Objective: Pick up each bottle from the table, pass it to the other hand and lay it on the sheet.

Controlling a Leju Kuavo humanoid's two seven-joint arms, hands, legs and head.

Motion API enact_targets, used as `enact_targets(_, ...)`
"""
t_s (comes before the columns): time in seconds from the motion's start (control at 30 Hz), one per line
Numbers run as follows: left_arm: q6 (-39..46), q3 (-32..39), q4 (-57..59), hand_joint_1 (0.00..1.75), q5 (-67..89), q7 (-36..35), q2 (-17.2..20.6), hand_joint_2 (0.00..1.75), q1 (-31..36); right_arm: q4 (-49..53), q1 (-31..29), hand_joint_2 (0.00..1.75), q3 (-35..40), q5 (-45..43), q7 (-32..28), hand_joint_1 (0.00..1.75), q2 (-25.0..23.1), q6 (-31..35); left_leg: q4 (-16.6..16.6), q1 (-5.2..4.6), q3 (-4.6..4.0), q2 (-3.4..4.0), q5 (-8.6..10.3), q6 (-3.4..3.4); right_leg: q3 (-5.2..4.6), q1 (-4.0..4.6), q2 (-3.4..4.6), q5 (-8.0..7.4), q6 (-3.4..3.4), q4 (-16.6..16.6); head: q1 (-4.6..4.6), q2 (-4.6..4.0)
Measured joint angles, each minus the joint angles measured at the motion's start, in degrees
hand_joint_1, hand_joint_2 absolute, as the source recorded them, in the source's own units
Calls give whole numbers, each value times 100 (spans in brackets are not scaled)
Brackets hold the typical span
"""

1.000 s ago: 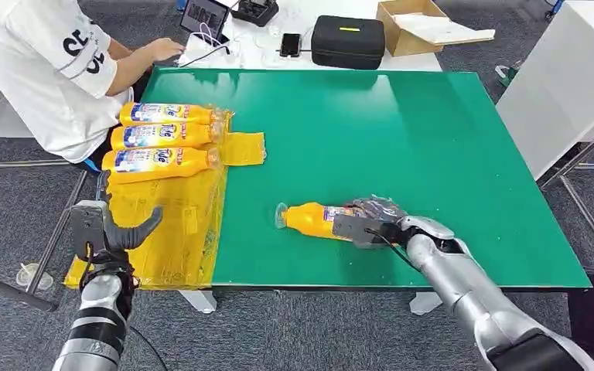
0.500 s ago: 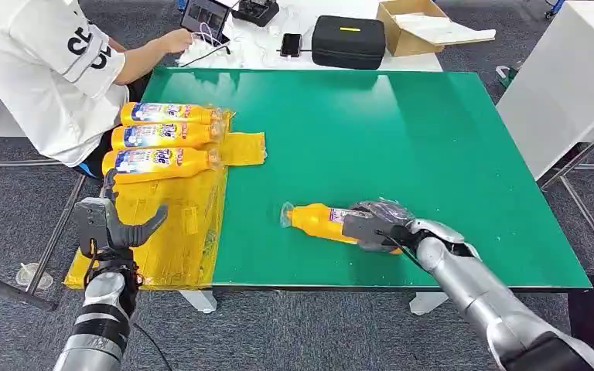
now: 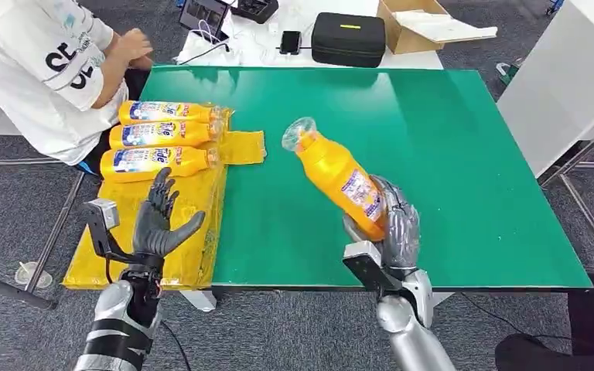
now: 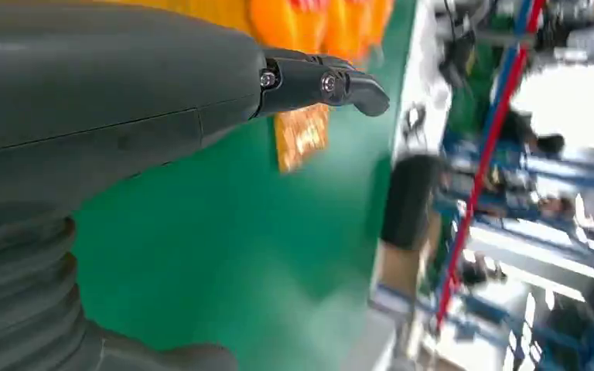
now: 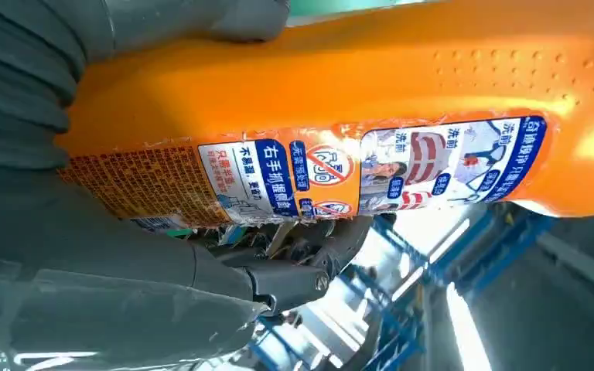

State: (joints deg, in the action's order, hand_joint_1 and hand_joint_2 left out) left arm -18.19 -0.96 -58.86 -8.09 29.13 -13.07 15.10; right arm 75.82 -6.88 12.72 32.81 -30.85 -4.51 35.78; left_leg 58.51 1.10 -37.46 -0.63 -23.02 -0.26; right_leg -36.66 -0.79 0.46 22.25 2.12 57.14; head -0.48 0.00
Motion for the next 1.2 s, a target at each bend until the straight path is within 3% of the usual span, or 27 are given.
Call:
enact_targets(0.23, -765, -502, -81, 0, -809, -229, 9, 175, -26, -46, 158, 175, -196, -153, -352, 175, -354, -153, 0, 1, 1, 2, 2, 0, -1, 1, 1, -2, 0, 0, 0, 0)
enact_targets(0.43, -1512, -992, -70, 0, -1474, -365, 61, 175, -18, -733, 90, 175, -22, -232, -727, 175, -648, -625, -1, 4, 0, 2, 2, -1, -3, 4, 1, -2, 0, 1, 0, 0)
enact_targets(0.8, -1715, -1680, 212, 0, -1547, -361, 179, 175, 221, -2277, -504, 175, 739, -100, -902, 175, -1191, -453, -1, 4, -1, 5, 5, -1, -5, 3, 1, -2, -1, 1, 0, 0)
enact_targets(1.2, -1652, -1827, 582, 0, -1538, -310, 295, 175, 503, -2785, -853, 175, 1060, -63, -778, 175, -1296, -260, -1, 4, -2, 5, 5, -1, -5, 3, 1, -2, 0, 1, 2, 0)
